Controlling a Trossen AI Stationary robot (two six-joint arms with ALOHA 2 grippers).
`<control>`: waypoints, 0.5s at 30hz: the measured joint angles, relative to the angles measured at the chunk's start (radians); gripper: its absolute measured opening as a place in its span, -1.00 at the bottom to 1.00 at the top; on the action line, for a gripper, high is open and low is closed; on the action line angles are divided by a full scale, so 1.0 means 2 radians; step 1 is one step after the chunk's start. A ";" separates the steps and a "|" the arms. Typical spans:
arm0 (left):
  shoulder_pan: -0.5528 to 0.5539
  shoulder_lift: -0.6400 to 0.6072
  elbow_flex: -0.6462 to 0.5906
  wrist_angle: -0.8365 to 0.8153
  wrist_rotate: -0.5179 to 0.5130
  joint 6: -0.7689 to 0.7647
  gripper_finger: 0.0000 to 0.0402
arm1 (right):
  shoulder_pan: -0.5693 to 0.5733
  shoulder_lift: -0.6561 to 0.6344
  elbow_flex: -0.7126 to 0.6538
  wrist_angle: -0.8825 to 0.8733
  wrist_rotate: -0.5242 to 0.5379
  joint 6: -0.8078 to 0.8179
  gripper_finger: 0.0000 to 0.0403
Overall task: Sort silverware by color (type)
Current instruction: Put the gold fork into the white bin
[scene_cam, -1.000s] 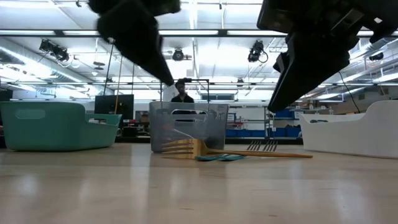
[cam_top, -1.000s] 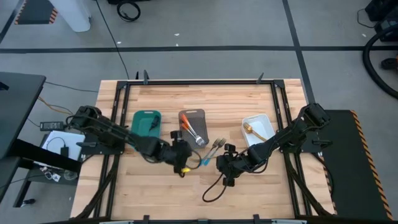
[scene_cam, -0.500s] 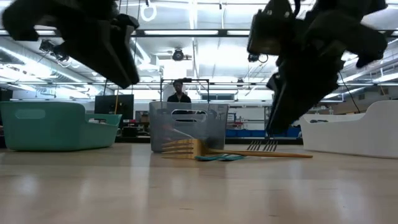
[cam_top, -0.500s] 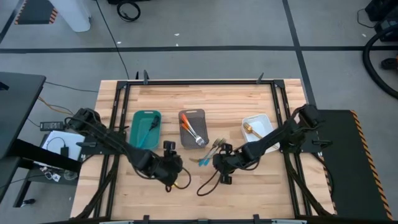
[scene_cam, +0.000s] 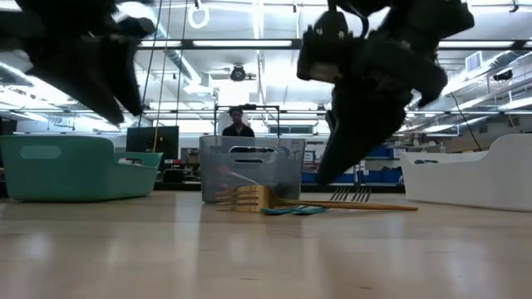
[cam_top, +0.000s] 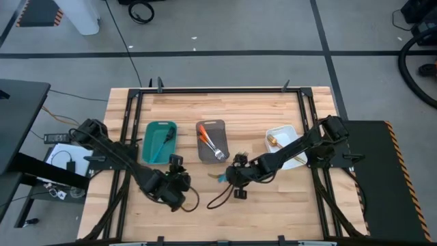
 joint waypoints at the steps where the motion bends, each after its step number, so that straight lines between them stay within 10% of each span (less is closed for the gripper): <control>1: -0.004 -0.005 0.000 -0.001 -0.001 -0.006 -0.26 | -0.001 0.000 0.004 0.000 0.000 -0.005 -0.65; 15: -0.054 -0.148 -0.086 0.130 -0.068 0.050 -0.26 | -0.015 0.010 0.011 0.027 0.002 -0.099 -0.65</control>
